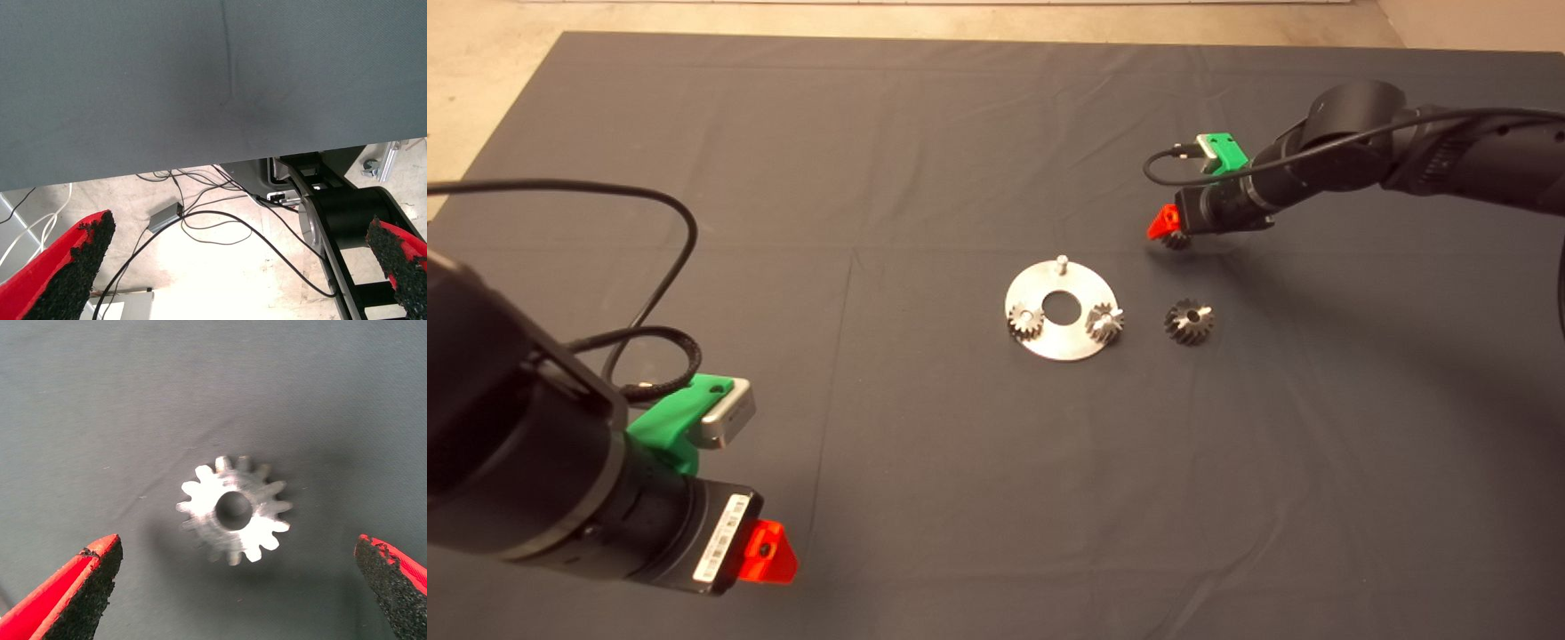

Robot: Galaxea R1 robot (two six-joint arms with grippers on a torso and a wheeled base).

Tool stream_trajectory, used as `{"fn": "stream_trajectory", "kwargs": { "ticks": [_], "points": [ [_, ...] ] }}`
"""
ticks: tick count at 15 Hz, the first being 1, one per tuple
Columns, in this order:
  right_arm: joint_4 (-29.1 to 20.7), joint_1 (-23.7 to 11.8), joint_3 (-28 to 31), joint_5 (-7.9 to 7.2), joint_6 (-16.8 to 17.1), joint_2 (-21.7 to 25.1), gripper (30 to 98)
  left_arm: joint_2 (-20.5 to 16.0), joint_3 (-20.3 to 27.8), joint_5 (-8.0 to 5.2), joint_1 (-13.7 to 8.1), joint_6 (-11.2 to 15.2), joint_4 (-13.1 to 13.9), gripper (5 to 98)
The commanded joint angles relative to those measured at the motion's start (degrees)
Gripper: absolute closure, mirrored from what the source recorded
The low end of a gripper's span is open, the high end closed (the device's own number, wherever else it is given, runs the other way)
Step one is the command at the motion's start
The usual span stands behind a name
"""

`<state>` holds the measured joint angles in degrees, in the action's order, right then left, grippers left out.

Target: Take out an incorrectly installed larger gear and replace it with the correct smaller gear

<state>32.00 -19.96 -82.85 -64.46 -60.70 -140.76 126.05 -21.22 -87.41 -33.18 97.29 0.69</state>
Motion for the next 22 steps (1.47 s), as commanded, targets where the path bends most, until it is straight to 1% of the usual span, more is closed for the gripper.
{"fn": "stream_trajectory", "kwargs": {
  "ticks": [1,2,7,9,11,12,13,15,16,19,21,22],
  "points": [
    [2.28,-0.79,-0.63,0.22,0.84,0.18,35.9,0.04,0.93,-1.01,-0.22,0.52,0.88,5.8],
    [2.98,-0.70,-0.63,0.22,1.72,0.35,35.9,0.04,0.93,-1.01,-0.22,0.44,0.89,5.8],
    [3.51,-0.70,-0.28,0.22,3.73,-0.53,36.6,0.04,0.93,-1.01,-0.22,0.53,0.89,5.8],
    [3.51,-0.79,-0.37,0.22,4.01,-0.61,38.3,0.04,0.93,-1.10,-0.22,0.53,0.80,5.8],
    [3.51,-0.71,-0.28,0.13,4.18,-0.70,38.7,-0.04,0.93,-1.10,-0.22,0.53,0.89,5.8],
    [3.51,-0.70,-0.28,0.13,4.18,-0.61,41.8,0.04,0.93,-1.06,-0.22,0.53,0.84,5.8],
    [3.51,-0.70,-0.28,0.21,4.10,-0.61,43.0,0.04,0.93,-1.02,-0.22,0.53,0.81,5.8],
    [3.51,-0.70,-0.11,0.13,4.18,-0.53,43.6,0.04,0.93,-1.10,-0.22,0.62,0.80,5.8],
    [3.51,-0.70,-0.11,0.13,4.18,-0.53,47.4,0.04,0.93,-1.10,-0.22,0.62,0.80,5.8],
    [3.59,-0.70,0.04,0.04,4.18,-0.44,48.2,0.04,0.93,-1.10,-0.22,0.88,0.80,5.8],
    [3.56,-0.70,-0.02,0.04,4.18,-0.44,52.9,0.04,0.93,-1.10,-0.22,0.93,0.84,5.8],
    [3.60,-0.70,-0.02,0.04,4.24,-0.44,53.2,0.04,0.93,-1.10,-0.22,0.88,0.85,5.8]
  ]
}}
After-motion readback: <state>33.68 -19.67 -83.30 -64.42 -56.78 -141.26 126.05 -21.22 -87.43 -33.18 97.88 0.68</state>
